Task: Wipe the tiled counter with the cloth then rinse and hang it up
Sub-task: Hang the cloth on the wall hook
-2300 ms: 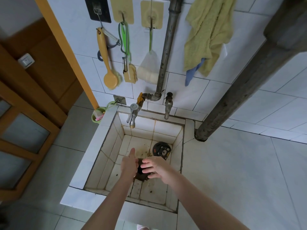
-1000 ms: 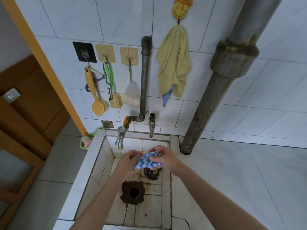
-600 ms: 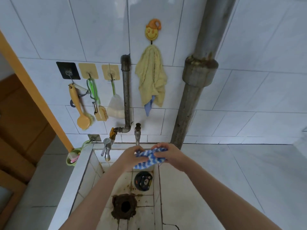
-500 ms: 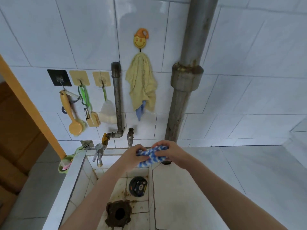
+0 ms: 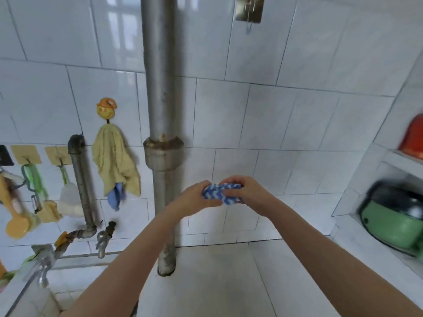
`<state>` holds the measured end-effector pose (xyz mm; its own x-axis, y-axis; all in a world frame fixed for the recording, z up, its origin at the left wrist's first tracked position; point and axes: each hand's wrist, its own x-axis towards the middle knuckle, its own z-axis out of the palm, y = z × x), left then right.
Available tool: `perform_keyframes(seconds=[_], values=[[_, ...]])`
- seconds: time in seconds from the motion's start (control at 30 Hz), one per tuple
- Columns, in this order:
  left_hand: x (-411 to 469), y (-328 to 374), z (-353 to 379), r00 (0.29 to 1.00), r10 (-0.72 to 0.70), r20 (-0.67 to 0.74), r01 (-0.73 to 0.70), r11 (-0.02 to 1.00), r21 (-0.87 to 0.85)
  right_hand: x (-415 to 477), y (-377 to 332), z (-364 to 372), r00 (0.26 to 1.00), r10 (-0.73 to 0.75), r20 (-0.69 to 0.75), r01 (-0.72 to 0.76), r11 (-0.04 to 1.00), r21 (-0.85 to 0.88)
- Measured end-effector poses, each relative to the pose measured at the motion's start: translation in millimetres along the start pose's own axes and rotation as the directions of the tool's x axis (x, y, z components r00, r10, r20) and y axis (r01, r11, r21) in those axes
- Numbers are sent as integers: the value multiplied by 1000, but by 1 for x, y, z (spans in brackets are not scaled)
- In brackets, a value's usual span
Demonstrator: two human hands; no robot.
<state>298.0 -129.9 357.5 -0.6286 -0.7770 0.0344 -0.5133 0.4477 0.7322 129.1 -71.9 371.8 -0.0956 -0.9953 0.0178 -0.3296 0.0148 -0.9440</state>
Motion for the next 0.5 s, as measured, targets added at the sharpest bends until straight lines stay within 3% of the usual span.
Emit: perform_keyframes(seconds=[0.17,0.37,0.5], values=[[45,75,-31,961,155,-227,-135,986,102,30,-45,-71,981,-182,-65,180,983,-38],[83,149,-92,902,183,-391,-300,917,-263,73,-123,-128,900,-395,-185,402,916,-1],[99,187,-132,808,224,-545,-434,852,-292,92,-179,-154,816,-530,-228,547,837,10]])
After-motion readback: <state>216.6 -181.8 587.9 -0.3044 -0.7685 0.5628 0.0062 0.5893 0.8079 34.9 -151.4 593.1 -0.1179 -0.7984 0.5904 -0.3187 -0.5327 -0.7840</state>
